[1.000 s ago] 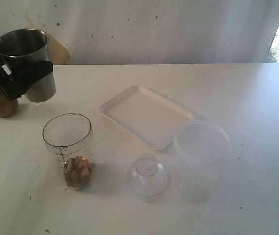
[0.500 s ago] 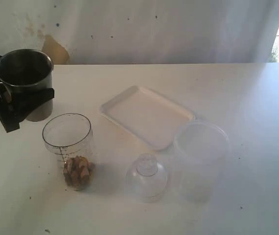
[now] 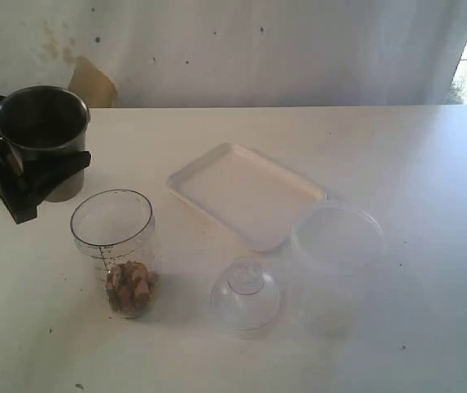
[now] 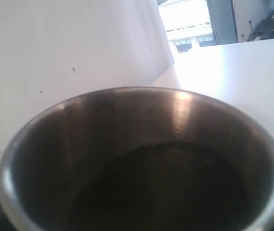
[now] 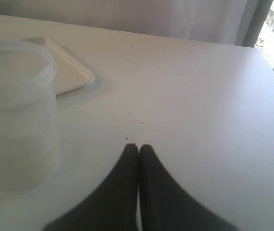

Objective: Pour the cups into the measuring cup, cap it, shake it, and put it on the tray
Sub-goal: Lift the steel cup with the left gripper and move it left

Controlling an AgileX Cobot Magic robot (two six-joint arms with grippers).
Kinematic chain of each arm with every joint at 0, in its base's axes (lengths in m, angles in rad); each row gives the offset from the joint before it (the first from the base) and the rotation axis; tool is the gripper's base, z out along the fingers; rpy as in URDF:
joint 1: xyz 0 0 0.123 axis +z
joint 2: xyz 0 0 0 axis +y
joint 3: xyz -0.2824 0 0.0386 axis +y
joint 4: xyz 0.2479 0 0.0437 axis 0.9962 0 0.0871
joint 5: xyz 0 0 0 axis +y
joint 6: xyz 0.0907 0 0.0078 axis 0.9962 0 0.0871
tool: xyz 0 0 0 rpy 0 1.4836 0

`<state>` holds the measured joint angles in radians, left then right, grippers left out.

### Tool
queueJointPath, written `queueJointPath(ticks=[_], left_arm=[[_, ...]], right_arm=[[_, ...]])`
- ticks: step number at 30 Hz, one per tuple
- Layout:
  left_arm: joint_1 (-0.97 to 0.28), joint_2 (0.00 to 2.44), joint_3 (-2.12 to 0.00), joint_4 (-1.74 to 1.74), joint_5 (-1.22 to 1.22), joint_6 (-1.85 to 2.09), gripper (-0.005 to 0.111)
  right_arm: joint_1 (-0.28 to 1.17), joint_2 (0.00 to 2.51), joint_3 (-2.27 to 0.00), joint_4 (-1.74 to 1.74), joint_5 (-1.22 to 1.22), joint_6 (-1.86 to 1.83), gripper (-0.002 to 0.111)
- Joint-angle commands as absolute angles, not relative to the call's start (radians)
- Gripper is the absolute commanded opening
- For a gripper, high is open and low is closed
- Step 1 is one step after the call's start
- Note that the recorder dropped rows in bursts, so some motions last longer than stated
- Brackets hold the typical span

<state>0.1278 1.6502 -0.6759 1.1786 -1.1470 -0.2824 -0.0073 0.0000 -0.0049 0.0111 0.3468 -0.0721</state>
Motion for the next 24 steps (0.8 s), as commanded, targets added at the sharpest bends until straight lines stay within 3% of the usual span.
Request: queueJointPath(ticks=[1,15,24], left_arm=[[0.125,1.670,-0.679,1.129,-1.221,-0.222,0.000],[0.125,1.687,-0.679,1.067,-1.221,-0.129,0.000],[0.125,1.687,-0.679,1.044,-1.221,-0.318,0.000]], right_arm=[[-0.010,0.000,0.000,0.007,0.344,-0.074,0.000],[-0.010,0.000,0.000,0.007,0.344,-0.074,0.000],[-0.010,0.000,0.000,0.007,0.344,-0.074,0.000]])
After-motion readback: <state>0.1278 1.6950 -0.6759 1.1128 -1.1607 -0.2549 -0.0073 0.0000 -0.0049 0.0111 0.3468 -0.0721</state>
